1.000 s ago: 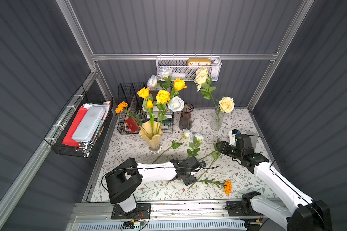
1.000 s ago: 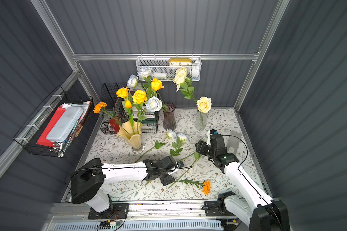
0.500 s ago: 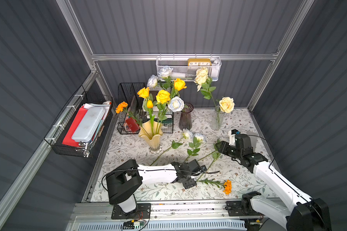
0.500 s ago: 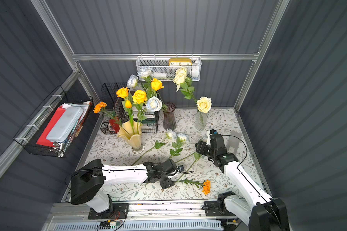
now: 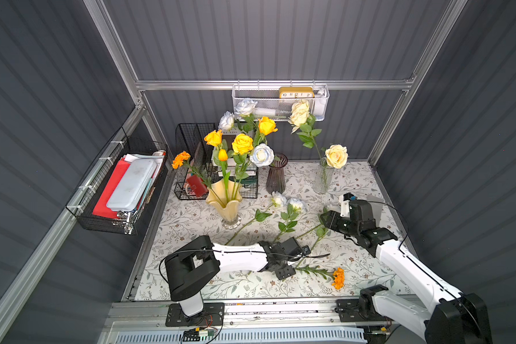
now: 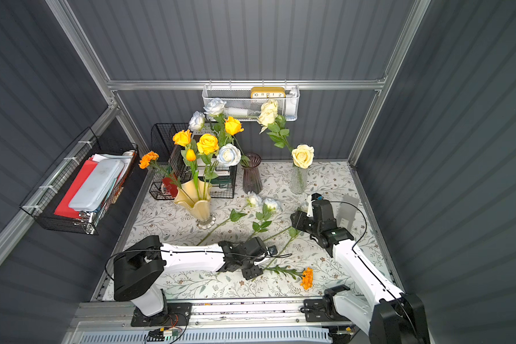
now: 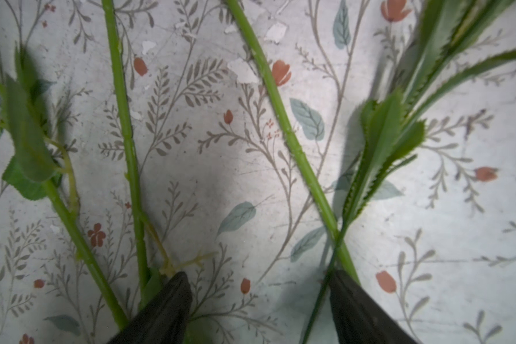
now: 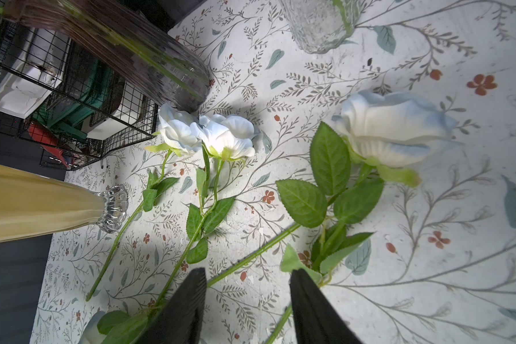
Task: Arrange the flowers in different vases according to their colors
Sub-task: Pick up the flower at the center of the board.
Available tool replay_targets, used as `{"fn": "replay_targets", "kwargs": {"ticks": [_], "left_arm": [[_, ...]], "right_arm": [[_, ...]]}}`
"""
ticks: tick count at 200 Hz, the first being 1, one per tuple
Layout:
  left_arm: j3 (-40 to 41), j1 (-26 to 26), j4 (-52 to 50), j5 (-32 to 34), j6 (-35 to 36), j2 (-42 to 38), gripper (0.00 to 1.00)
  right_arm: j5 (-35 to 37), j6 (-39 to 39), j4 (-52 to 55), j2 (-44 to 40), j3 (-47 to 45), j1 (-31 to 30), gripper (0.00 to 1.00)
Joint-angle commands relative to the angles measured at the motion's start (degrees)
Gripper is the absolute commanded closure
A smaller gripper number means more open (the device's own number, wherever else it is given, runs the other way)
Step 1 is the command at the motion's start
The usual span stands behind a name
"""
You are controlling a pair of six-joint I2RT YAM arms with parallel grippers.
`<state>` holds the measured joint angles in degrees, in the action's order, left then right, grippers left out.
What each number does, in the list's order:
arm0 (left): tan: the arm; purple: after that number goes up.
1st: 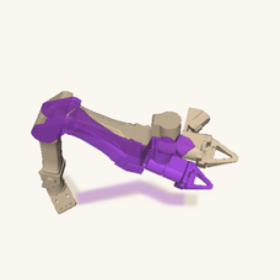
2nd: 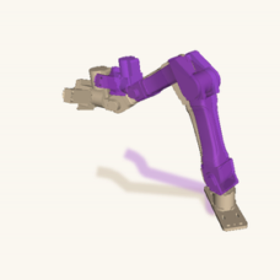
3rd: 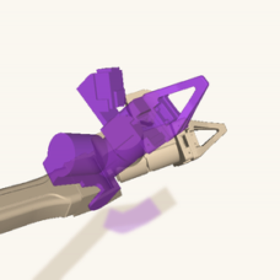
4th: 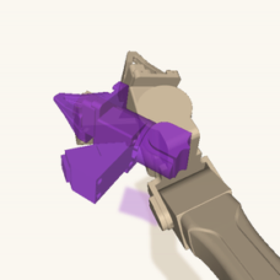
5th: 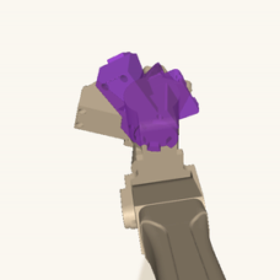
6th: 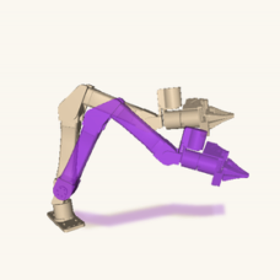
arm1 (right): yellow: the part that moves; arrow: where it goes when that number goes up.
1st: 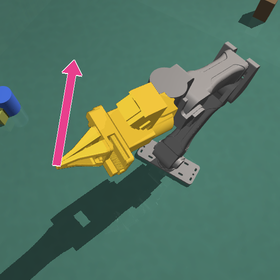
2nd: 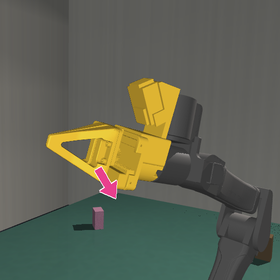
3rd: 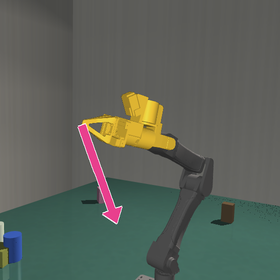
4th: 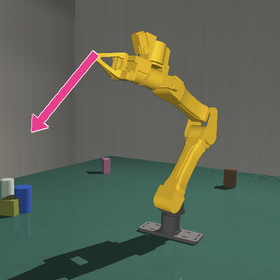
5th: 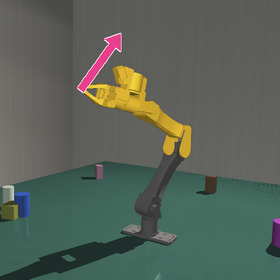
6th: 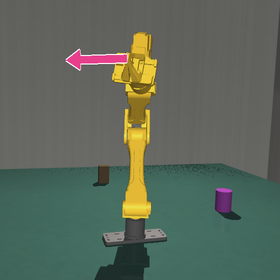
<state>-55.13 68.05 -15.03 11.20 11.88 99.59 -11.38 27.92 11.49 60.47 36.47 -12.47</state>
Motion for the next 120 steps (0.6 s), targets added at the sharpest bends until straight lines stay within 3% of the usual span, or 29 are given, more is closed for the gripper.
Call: {"fn": "replay_targets", "kwargs": {"ticks": [1,44,120], "left_arm": [[0.5,0.2,-2.7,-1.6,1.1,3.3,0.26],[-0.9,0.2,-5.0,-4.7,3.0,4.2,0.34],[-4.0,0.2,-8.0,-11.9,2.4,8.5,0.40]], "right_arm": [[-0.5,-0.9,-0.3,0.2,-0.9,0.3,0.50],[-0.3,-1.1,0.1,-0.1,-1.1,0.5,0.51],[-0.4,-1.4,0.3,-0.2,-1.4,0.7,0.52]]}}
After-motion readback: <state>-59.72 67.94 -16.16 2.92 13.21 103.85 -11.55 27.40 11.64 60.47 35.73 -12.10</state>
